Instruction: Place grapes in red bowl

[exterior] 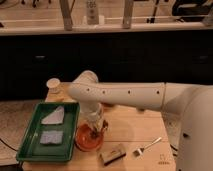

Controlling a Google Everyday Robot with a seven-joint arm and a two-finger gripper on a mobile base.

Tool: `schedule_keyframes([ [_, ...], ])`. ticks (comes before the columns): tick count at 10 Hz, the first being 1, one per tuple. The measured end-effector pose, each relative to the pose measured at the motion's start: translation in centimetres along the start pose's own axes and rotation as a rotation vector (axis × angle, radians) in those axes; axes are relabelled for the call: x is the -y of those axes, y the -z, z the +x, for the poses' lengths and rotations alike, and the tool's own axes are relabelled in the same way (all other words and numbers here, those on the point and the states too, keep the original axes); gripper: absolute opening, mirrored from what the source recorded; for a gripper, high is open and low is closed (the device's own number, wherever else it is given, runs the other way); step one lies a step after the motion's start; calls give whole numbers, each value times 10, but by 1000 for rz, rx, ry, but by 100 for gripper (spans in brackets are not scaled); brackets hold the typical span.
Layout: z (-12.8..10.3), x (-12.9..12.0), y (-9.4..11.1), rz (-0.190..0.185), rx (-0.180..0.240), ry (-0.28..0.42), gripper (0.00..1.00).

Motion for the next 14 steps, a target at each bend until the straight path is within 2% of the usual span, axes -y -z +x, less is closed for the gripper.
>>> schedule_keyframes([
  [2, 0, 0, 0, -2, 0, -1, 18],
  [6, 0, 0, 0, -6, 1, -3, 18],
  [8, 0, -1, 0, -8, 1, -4, 24],
  [14, 0, -1, -1, -15, 1, -10, 24],
])
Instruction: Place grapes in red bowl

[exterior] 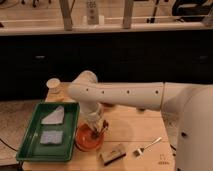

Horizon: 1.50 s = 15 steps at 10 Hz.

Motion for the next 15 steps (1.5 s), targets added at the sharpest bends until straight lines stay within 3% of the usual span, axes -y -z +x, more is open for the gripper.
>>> schedule_keyframes([
  [4, 0, 0, 0, -3, -1, -3, 24],
  [13, 1, -1, -1, -11, -2, -10, 43],
  [14, 0, -1, -1, -11, -2, -10, 42],
  [15, 0, -1, -1, -12, -2, -11, 35],
])
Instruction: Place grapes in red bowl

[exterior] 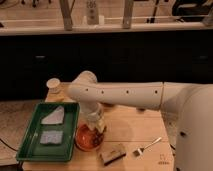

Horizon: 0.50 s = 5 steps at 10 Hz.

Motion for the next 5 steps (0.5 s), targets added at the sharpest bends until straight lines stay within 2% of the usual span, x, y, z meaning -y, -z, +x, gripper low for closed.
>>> schedule_keyframes([
  [2, 0, 0, 0, -1, -1, -2, 22],
  [3, 0, 0, 0, -2, -1, -4, 21],
  [5, 1, -2, -1, -4, 0, -10, 34],
])
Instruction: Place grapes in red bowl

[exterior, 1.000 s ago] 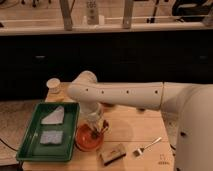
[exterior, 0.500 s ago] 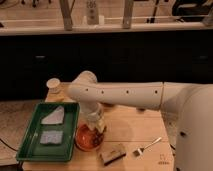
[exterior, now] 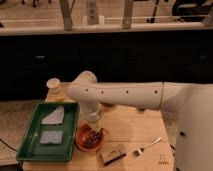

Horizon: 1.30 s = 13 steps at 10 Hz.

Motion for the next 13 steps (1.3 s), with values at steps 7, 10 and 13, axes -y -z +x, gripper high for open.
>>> schedule_keyframes([
  [7, 2, -1, 0, -7, -3, -10, 49],
  [10, 2, -1, 0, -7, -3, -10, 49],
  [13, 3, -1, 0, -6, -3, -11, 49],
])
